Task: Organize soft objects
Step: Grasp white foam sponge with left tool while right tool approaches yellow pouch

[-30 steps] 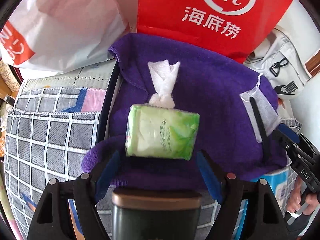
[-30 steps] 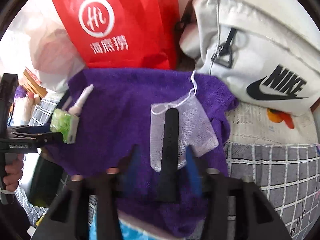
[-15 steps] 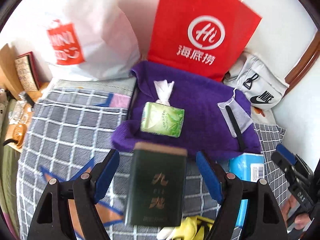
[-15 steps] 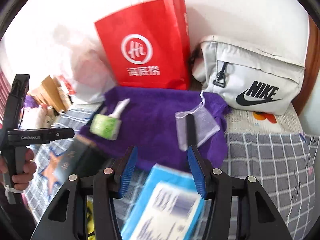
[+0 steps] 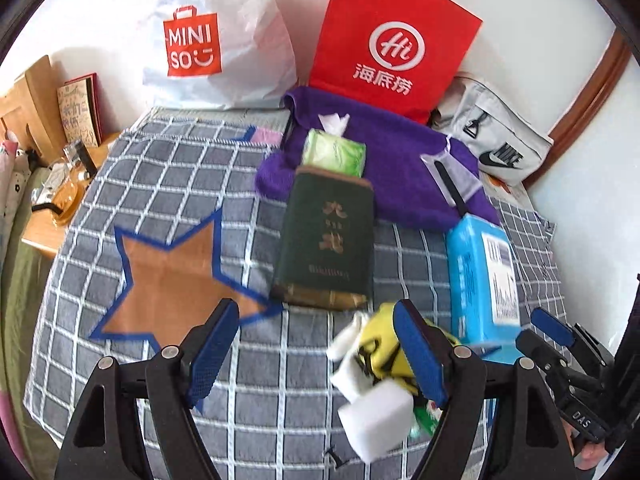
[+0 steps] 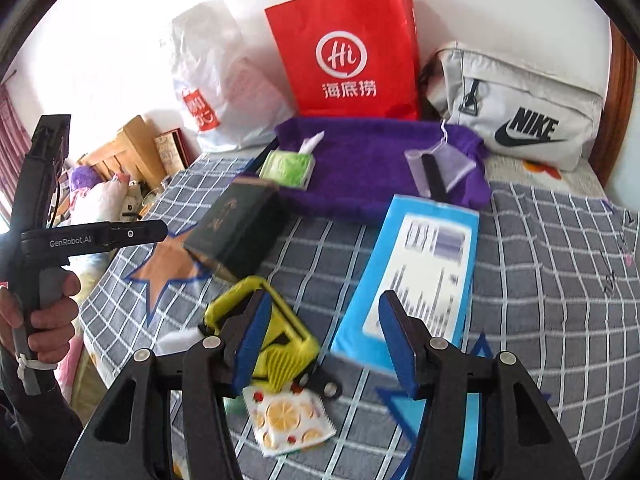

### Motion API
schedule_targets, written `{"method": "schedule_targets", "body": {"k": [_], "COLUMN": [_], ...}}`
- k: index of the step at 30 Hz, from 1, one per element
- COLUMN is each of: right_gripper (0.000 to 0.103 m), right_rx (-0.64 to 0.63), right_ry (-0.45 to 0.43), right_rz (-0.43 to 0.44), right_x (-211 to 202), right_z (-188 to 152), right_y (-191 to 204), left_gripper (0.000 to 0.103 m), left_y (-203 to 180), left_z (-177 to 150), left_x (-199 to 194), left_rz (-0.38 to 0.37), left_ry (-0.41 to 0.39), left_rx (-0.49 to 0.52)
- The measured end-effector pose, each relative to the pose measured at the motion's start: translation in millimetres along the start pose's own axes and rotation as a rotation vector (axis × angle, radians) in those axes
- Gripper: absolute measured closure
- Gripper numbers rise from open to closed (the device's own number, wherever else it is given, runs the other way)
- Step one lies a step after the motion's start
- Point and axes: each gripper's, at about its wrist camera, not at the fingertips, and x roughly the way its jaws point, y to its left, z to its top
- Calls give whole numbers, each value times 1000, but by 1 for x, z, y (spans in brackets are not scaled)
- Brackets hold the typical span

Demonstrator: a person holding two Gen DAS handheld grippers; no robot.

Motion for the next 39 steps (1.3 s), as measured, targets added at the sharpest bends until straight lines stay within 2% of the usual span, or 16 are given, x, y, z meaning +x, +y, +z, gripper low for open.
{"method": "schedule_targets", "body": {"k": [5,13,26,28,29,30,33,39], "right_gripper": [45,44,44,44,44,44,44,44], "right_rx": [29,49,38,35,29,25,10,-15], "right_ry": [9,14,48,60,66,70,89,101], "right_rz": [-16,-18,-13,-8,-6,-6,13,42], "right_x": [-10,-19,-16,-14,-13,-12,-4,9], "right_z": [-24,-55,-86,-89,-91,-93,-97,-92], "right_y": [-1,-1,-7,-8,-7,-7,-2,12], "left_gripper": [25,25,25,29,35,50,49,49], "left_y": [-10,-24,-47,-47,-45,-43,-37,-18], "left_z": [-30,-73,-89,-88,-88,-87,-85,-82], "left_x": [-2,14,51,52,50,49,42,28], "left_rz": [-20,-63,-38,-36,-44,-53,-57,-19], "left_ry": [15,93,156,142,128,124,109,77], "left_rx": [33,47,21,4,-8,-13,-11,-15]}}
